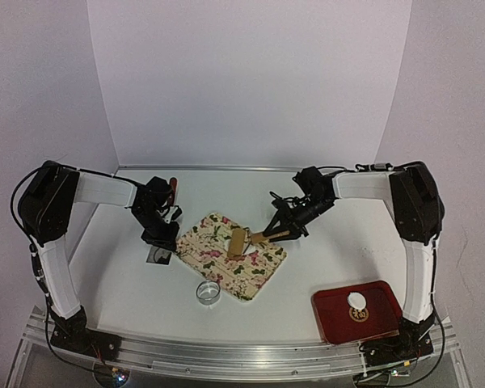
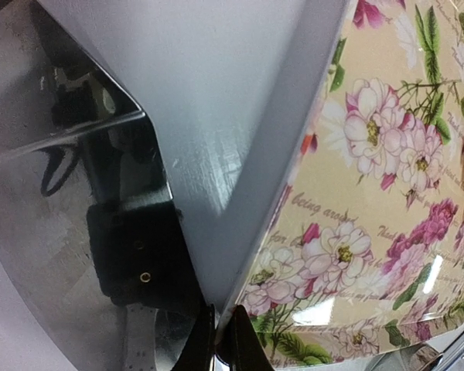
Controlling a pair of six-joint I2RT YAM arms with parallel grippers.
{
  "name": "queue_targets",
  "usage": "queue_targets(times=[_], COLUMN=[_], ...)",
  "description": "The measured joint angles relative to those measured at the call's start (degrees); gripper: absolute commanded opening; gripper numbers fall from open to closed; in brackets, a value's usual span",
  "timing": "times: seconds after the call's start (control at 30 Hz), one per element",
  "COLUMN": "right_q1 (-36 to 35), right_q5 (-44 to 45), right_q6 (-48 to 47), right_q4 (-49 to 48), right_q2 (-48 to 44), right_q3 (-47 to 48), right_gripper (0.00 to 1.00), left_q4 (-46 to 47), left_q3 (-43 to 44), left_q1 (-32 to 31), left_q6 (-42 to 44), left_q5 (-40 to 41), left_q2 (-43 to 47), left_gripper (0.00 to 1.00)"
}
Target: Roll out the dumpling wrappers from the dough
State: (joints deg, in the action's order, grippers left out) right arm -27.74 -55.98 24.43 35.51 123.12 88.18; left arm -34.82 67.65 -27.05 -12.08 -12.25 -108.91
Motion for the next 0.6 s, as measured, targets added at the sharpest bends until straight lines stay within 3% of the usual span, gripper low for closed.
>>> queue_targets(times=[0.17, 0.4, 0.6], right_q1=[1.8, -2.1, -3.6], right_q5=[2.2, 1.9, 5.4], right_q6=[-1.1, 0.0, -1.3], right_q4=[-1.3, 4.4, 4.1], right_q2=[-5.8, 3.6, 1.3], right_q3=[-7.1, 7.6, 7.4], right_gripper=[0.00, 0.00, 0.00], left_q4=[0.9, 0.4, 0.3], left_q3=[-0.2, -0.6, -1.5], left_q1=[-0.2, 0.2, 0.3], left_q6=[-0.1, 0.1, -2.0], left_q5=[-0.5, 0.3, 0.4], left_q2=[0.1, 0.5, 1.3], left_gripper=[0.00, 0.00, 0.00])
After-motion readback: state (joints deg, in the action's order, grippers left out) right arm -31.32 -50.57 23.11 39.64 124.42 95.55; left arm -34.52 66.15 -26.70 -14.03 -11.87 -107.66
